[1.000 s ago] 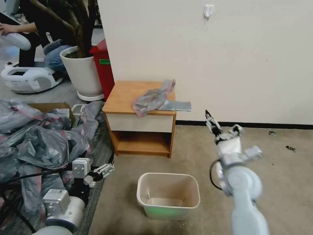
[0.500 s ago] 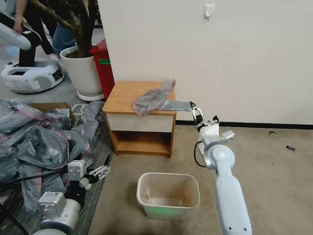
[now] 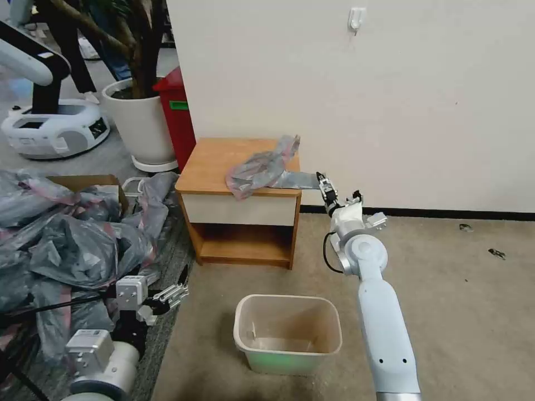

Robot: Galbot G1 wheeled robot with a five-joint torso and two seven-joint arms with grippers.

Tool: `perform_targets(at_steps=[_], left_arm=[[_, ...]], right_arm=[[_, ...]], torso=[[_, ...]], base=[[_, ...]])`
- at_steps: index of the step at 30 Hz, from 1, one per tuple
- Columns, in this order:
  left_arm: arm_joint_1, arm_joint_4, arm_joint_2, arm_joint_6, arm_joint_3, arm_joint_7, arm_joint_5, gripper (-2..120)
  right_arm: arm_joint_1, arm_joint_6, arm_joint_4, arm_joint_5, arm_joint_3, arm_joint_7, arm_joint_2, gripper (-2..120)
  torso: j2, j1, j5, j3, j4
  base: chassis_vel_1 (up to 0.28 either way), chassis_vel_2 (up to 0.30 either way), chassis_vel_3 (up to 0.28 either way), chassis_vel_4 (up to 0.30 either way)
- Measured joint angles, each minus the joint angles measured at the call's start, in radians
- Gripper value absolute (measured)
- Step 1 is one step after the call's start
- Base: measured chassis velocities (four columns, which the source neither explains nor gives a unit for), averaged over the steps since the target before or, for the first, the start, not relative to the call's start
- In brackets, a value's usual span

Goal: Pick up the garbage bag from the table and place it over the trash can.

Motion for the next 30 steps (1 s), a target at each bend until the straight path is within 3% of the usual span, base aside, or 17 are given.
perform_targets(at_steps=[10, 15, 19, 24, 30], left_arm=[[-0.006, 0.0, 0.006, 0.003, 0.005, 0.0, 0.0, 100], [-0.011, 0.0, 0.01, 0.003, 0.002, 0.0, -0.001, 100], [-0.013, 0.0, 0.01, 0.003, 0.001, 0.0, -0.002, 100], [-0.024, 0.0, 0.009, 0.005, 0.006, 0.001, -0.002, 100], [-0.044, 0.0, 0.02, 0.008, -0.017, 0.001, -0.008, 100]], right_arm=[[0.004, -0.012, 0.001, 0.008, -0.006, 0.005, 0.0, 19], [-0.033, -0.024, 0.076, 0.006, -0.021, 0.014, 0.0, 0], [-0.071, -0.038, 0.146, 0.001, -0.037, 0.012, -0.01, 0], [-0.176, -0.045, 0.284, 0.018, -0.078, 0.061, -0.08, 0], [-0.342, -0.023, 0.491, 0.078, -0.155, 0.153, -0.222, 0]], torso=[[0.0, 0.0, 0.0, 0.0, 0.0], [0.0, 0.0, 0.0, 0.0, 0.0], [0.0, 0.0, 0.0, 0.0, 0.0002], [0.0, 0.0, 0.0, 0.0, -0.0001], [0.0, 0.0, 0.0, 0.0, 0.0]], base=[[0.0, 0.0, 0.0, 0.0], [0.0, 0.0, 0.0, 0.0], [0.0, 0.0, 0.0, 0.0], [0.0, 0.0, 0.0, 0.0], [0.0, 0.0, 0.0, 0.0]])
